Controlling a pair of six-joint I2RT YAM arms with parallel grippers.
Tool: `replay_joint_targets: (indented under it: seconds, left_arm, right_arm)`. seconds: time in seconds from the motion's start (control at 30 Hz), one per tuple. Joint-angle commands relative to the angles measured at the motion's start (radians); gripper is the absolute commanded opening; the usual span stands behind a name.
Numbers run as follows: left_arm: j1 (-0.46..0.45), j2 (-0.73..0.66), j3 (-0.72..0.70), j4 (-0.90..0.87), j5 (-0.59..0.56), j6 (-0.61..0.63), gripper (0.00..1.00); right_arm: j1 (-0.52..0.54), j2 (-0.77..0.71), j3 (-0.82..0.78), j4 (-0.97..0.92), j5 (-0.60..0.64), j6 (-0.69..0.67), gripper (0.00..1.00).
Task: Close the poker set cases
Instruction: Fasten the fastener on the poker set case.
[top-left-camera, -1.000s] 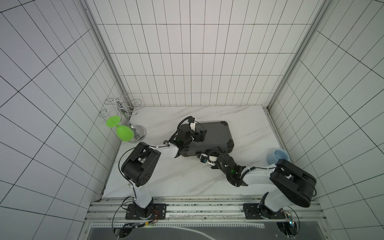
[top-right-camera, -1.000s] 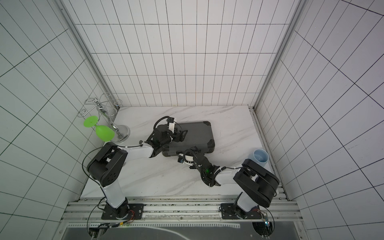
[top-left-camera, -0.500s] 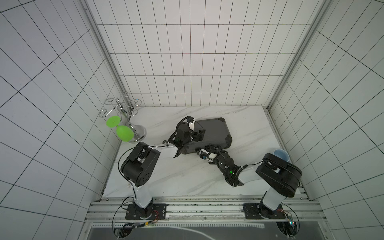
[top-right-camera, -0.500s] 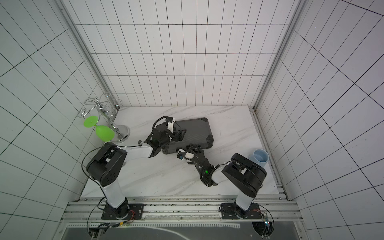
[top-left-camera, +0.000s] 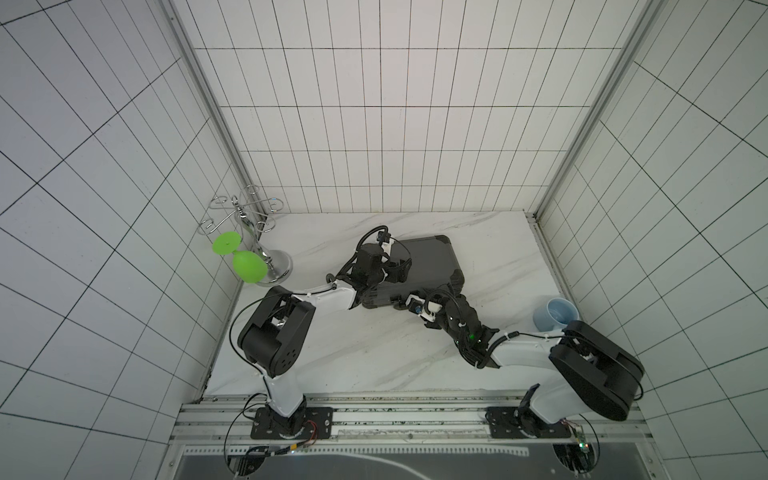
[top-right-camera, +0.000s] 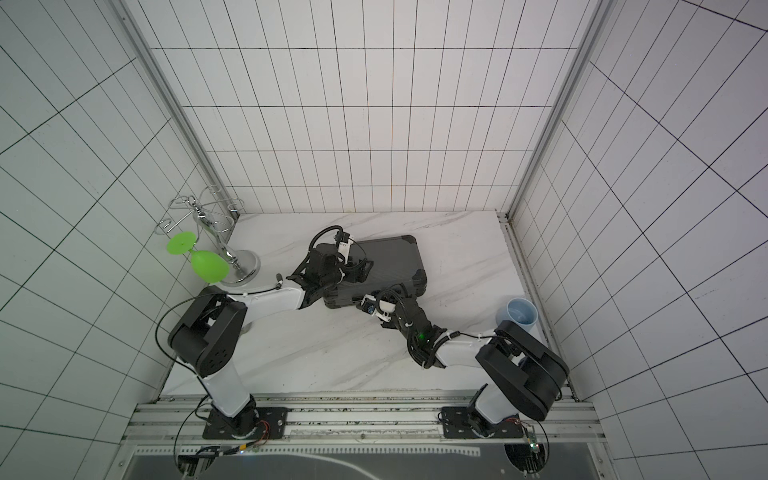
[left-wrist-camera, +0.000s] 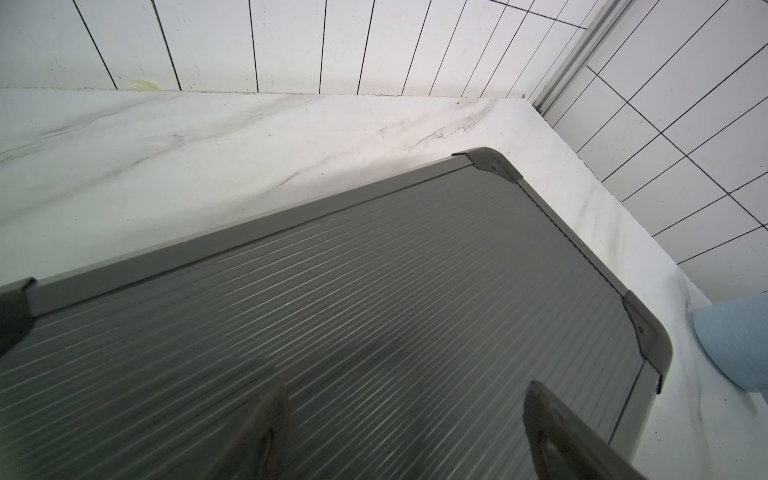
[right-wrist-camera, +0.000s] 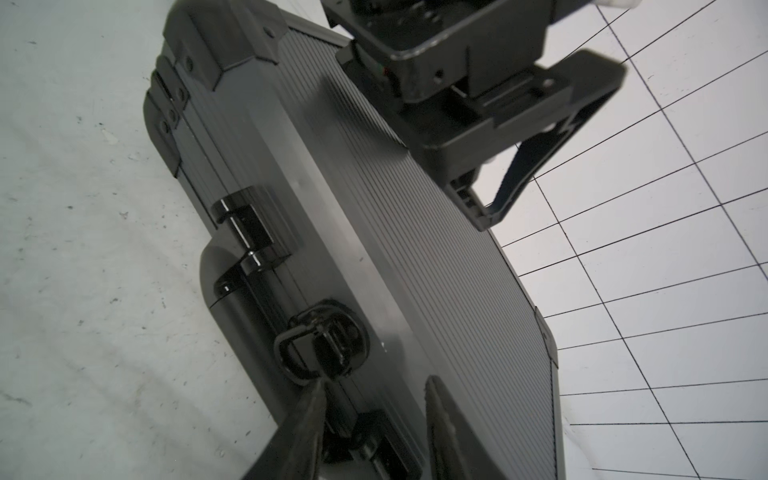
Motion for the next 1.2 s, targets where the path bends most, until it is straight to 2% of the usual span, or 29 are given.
replay_joint_targets:
  seconds: [0.0, 0.67, 0.93, 1.17]
  left_arm:
    - [-0.004, 0.048, 0.028, -0.115, -0.004, 0.015, 0.89]
    - [0.0, 0.157, 0.018, -0.078, 0.009, 0.007, 0.88]
    - [0.004, 0.166, 0.013, -0.07, 0.018, 0.001, 0.88]
    - [0.005, 0.165, 0.008, -0.06, 0.018, -0.003, 0.88]
  right_arm:
    - [-0.008, -0.007, -0.021, -0.024, -0.047, 0.003, 0.41]
    - [-0.02, 0.05, 0.059, -0.056, -0.094, -0.044, 0.41]
    - [-0.07, 0.049, 0.122, -0.083, -0.178, -0.034, 0.39]
    - [-0.074, 0.043, 0.148, -0.103, -0.216, -0.044, 0.39]
